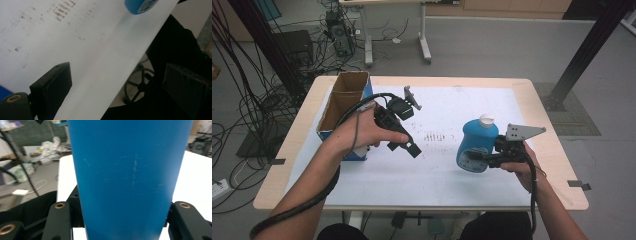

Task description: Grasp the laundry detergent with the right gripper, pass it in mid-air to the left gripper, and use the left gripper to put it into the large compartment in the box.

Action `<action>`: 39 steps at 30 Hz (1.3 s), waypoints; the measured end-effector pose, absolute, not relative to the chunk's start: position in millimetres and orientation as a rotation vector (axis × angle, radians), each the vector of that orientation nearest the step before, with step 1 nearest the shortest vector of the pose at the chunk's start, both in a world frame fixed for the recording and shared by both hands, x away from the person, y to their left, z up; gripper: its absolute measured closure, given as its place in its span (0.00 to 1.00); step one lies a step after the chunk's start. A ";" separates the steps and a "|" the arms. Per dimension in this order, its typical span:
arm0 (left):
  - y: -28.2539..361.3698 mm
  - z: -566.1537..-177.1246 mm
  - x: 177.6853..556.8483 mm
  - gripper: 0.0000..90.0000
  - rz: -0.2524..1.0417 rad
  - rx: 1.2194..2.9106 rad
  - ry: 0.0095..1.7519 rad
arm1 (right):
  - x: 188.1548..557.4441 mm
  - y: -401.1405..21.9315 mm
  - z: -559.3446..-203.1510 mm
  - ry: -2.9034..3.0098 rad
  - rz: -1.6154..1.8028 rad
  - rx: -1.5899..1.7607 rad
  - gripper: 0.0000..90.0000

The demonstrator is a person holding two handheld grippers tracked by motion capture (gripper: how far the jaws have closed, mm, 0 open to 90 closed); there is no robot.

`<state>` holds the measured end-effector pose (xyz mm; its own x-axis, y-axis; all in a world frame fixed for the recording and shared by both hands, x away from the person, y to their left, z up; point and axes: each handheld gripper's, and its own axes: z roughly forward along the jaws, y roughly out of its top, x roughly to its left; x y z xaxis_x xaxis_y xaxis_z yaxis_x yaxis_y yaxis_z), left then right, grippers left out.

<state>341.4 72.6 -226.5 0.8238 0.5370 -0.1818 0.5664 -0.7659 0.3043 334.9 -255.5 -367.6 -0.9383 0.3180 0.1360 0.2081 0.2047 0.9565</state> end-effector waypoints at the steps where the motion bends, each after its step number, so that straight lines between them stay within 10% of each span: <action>1: 71.2 -223.5 340.4 0.10 -0.111 2.667 0.813 | 335.1 -254.7 -366.2 2.372 1.863 0.510 0.49; 39: 21.8 -170.4 328.1 0.11 -0.086 2.840 0.422 | 339.1 -204.2 -325.6 2.577 1.925 0.108 0.49</action>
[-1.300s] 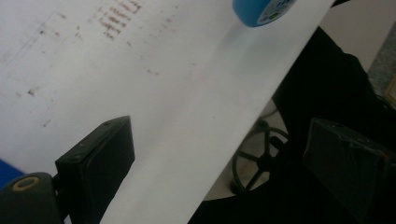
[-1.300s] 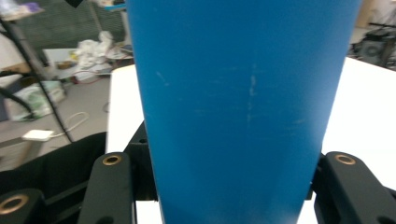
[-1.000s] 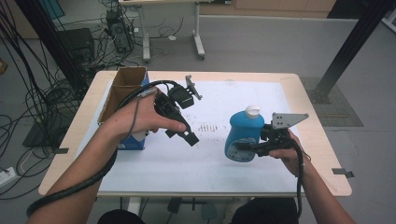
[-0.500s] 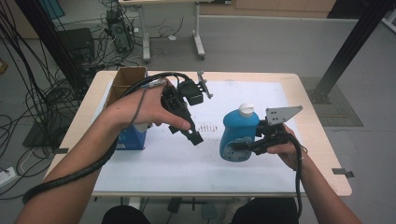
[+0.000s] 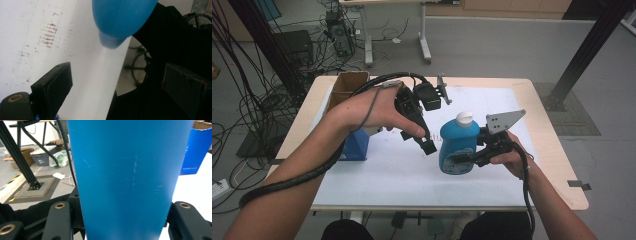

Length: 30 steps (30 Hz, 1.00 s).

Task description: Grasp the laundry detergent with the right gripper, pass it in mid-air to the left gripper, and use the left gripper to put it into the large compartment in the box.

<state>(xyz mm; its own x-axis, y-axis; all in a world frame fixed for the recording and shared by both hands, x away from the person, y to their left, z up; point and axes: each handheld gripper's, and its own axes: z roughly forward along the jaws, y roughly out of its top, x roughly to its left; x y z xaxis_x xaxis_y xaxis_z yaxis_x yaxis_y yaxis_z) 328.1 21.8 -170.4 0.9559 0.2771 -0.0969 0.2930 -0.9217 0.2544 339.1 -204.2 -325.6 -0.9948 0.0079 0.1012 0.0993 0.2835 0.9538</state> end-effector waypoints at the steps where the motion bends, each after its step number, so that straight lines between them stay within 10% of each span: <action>1: 19.7 -169.5 327.4 0.11 -0.078 2.845 0.413 | 339.1 -204.2 -325.6 -2.454 -1.833 -0.103 0.49; 30: -16.9 -173.2 317.6 0.11 -0.072 2.864 0.277 | 331.4 -167.1 -318.8 -2.395 -1.779 0.058 0.49</action>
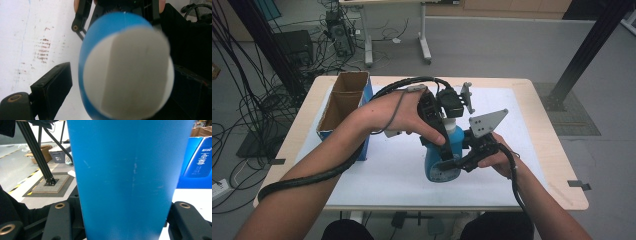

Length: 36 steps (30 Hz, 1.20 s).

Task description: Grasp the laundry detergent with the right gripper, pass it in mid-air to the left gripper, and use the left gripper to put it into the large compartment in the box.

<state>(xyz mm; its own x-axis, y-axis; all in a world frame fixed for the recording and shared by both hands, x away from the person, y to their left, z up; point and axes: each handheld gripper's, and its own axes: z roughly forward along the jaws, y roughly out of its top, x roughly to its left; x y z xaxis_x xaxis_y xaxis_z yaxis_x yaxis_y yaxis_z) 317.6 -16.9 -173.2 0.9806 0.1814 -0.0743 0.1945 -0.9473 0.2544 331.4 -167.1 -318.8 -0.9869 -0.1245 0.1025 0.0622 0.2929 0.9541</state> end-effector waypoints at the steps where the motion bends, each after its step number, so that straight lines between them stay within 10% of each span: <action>1: -17.7 -173.4 317.5 0.11 -0.072 2.866 0.272 | 331.4 -167.1 -318.8 -2.395 -1.779 0.058 0.49; 36: -19.4 -175.2 315.3 0.10 -0.057 2.872 0.276 | 329.2 -160.7 -322.8 -2.402 -1.759 0.068 0.49</action>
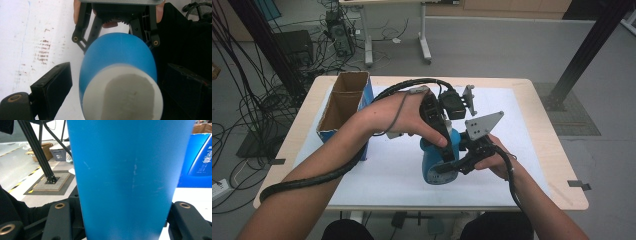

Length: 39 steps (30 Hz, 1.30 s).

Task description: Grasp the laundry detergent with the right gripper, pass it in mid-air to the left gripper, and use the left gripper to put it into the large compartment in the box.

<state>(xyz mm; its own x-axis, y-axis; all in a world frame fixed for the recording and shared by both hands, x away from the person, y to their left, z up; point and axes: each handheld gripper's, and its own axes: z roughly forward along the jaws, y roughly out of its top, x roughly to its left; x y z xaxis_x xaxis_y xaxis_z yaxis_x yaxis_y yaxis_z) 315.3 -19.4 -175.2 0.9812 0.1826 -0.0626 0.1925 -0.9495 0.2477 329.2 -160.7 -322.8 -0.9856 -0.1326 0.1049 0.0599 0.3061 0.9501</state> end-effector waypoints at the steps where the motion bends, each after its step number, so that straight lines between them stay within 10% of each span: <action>1: -19.3 -175.2 315.5 0.10 -0.059 2.874 0.276 | 328.9 -160.5 -322.8 -2.403 -1.759 0.068 0.49; 39: -17.9 -175.6 314.6 0.10 -0.060 2.869 0.277 | 327.5 -157.1 -323.8 -2.407 -1.746 0.082 0.49</action>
<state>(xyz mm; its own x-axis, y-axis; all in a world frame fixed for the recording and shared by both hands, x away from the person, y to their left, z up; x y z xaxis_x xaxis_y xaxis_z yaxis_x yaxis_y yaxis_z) 314.6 -17.9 -175.6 0.9809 0.1829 -0.0657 0.1936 -0.9485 0.2506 327.5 -157.1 -323.8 -0.9846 -0.1419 0.1021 0.0530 0.3142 0.9479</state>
